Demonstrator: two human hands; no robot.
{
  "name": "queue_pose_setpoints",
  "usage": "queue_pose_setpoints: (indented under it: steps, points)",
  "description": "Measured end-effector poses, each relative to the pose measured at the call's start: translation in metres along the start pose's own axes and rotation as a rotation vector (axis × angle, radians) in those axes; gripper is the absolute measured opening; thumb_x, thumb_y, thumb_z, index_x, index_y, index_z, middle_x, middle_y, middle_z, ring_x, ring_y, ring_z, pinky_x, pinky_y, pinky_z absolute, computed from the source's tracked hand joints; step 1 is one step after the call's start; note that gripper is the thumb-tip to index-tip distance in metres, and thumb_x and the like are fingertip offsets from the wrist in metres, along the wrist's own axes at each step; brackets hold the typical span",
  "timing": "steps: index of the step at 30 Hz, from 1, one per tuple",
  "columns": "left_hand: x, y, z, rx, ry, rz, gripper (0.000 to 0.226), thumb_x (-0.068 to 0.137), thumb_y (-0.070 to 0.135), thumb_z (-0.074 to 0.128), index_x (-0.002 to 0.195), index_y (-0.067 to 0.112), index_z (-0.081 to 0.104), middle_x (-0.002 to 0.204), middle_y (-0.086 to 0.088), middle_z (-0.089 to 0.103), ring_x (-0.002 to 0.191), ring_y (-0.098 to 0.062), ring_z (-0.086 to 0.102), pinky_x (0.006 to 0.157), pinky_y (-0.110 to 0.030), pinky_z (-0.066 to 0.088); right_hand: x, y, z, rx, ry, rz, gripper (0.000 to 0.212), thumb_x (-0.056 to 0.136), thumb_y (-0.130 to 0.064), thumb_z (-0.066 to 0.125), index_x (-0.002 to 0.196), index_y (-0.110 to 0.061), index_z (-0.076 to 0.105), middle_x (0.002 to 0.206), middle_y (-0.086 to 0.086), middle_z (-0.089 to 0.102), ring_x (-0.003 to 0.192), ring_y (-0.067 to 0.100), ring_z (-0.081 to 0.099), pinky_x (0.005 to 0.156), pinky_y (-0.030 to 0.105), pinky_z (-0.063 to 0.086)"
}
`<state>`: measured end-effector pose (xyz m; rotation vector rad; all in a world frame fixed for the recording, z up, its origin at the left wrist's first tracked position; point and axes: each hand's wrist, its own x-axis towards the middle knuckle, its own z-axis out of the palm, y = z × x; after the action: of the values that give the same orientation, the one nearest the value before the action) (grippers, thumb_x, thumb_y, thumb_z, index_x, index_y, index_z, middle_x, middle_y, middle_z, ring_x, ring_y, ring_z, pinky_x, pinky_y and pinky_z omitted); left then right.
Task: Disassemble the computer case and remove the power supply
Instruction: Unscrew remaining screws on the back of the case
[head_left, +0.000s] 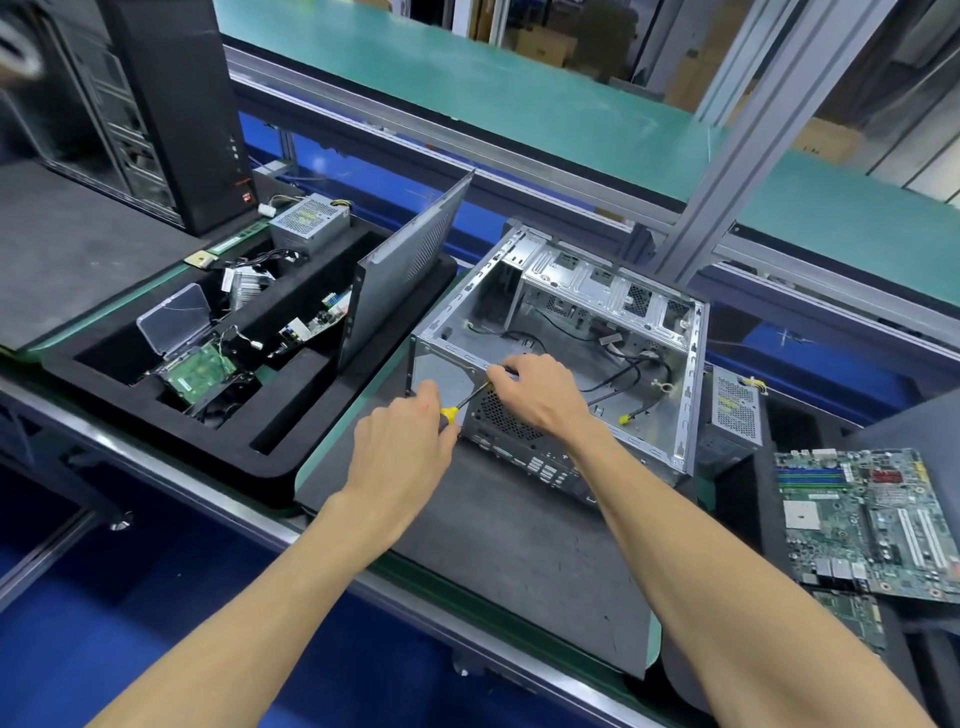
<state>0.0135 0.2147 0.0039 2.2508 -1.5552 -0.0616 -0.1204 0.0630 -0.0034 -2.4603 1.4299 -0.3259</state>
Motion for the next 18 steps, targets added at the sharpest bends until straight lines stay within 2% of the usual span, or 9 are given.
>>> queue_pose_setpoints:
  steps: [2,3,5,6,8,10,12,14,18]
  points:
    - [0.003,0.001,0.001,-0.195,-0.113,-0.091,0.037,0.096,0.045,0.059,0.087,0.010,0.050,0.080,-0.003,0.069,0.072,-0.030,0.062,0.060,-0.035,0.040,0.000,0.000,0.000,-0.013,0.006,-0.008,0.043,0.082,-0.051,0.031,0.061,-0.017,0.046,0.057,0.003,0.052,0.056,0.020,0.044,0.055,0.029,0.033]
    - [0.006,0.000,0.000,-0.437,-0.232,-0.191,0.040,0.097,0.043,0.058,0.085,0.005,0.056,0.075,-0.002,0.072,0.060,-0.022,0.060,0.053,-0.032,0.041,0.000,0.000,0.000,-0.017,0.009,-0.010,0.042,0.082,-0.051,0.031,0.060,-0.018,0.045,0.056,0.003,0.052,0.056,0.020,0.044,0.054,0.030,0.032]
    - [0.013,-0.005,0.001,-1.019,-0.527,-0.504,0.043,0.101,0.036,0.052,0.086,-0.002,0.063,0.064,-0.002,0.072,0.035,-0.011,0.041,0.036,-0.020,0.029,0.001,0.000,0.001,-0.018,0.016,-0.008,0.045,0.083,-0.050,0.030,0.064,-0.013,0.049,0.059,0.006,0.055,0.057,0.023,0.045,0.054,0.030,0.031]
    - [0.014,-0.007,0.002,-1.259,-0.645,-0.651,0.041,0.104,0.033,0.050,0.089,-0.003,0.064,0.059,-0.002,0.068,0.032,-0.008,0.033,0.031,-0.017,0.021,0.001,0.000,0.001,-0.017,0.017,-0.006,0.047,0.082,-0.049,0.030,0.066,-0.010,0.051,0.061,0.008,0.057,0.058,0.024,0.046,0.054,0.030,0.032]
    - [0.012,-0.008,0.004,-1.509,-0.734,-0.800,0.037,0.105,0.032,0.047,0.091,0.001,0.062,0.055,0.001,0.052,0.032,-0.005,0.025,0.027,-0.016,0.014,0.001,0.001,0.002,-0.013,0.013,-0.007,0.049,0.082,-0.049,0.030,0.068,-0.008,0.052,0.062,0.009,0.057,0.059,0.024,0.046,0.055,0.031,0.032]
    - [0.007,-0.002,0.008,-1.307,-0.655,-0.682,0.033,0.101,0.040,0.052,0.088,0.009,0.054,0.062,0.003,0.047,0.038,-0.008,0.031,0.034,-0.018,0.019,0.001,0.001,0.002,-0.015,0.009,-0.011,0.049,0.082,-0.049,0.030,0.069,-0.008,0.052,0.063,0.009,0.058,0.061,0.027,0.048,0.055,0.030,0.033]
    - [-0.003,0.004,0.011,-0.823,-0.399,-0.435,0.040,0.092,0.048,0.062,0.091,0.014,0.042,0.076,0.004,0.055,0.058,-0.016,0.052,0.049,-0.029,0.034,0.002,0.001,0.002,-0.012,0.006,-0.009,0.052,0.083,-0.048,0.030,0.075,-0.005,0.058,0.068,0.012,0.064,0.067,0.030,0.055,0.056,0.030,0.035]
    - [-0.012,0.005,0.013,-0.468,-0.165,-0.204,0.035,0.092,0.040,0.064,0.095,0.018,0.036,0.084,0.000,0.062,0.077,-0.030,0.061,0.060,-0.037,0.038,0.002,0.002,0.002,-0.013,0.005,-0.012,0.055,0.083,-0.048,0.029,0.079,-0.004,0.062,0.072,0.013,0.066,0.069,0.030,0.057,0.057,0.029,0.037]
    - [-0.010,0.004,0.003,-0.086,0.064,0.054,0.023,0.097,0.028,0.060,0.097,0.017,0.040,0.079,-0.004,0.067,0.072,-0.036,0.065,0.056,-0.034,0.031,0.001,0.001,0.002,-0.012,0.011,-0.005,0.052,0.083,-0.048,0.031,0.074,-0.004,0.058,0.066,0.013,0.062,0.059,0.024,0.046,0.056,0.030,0.037]
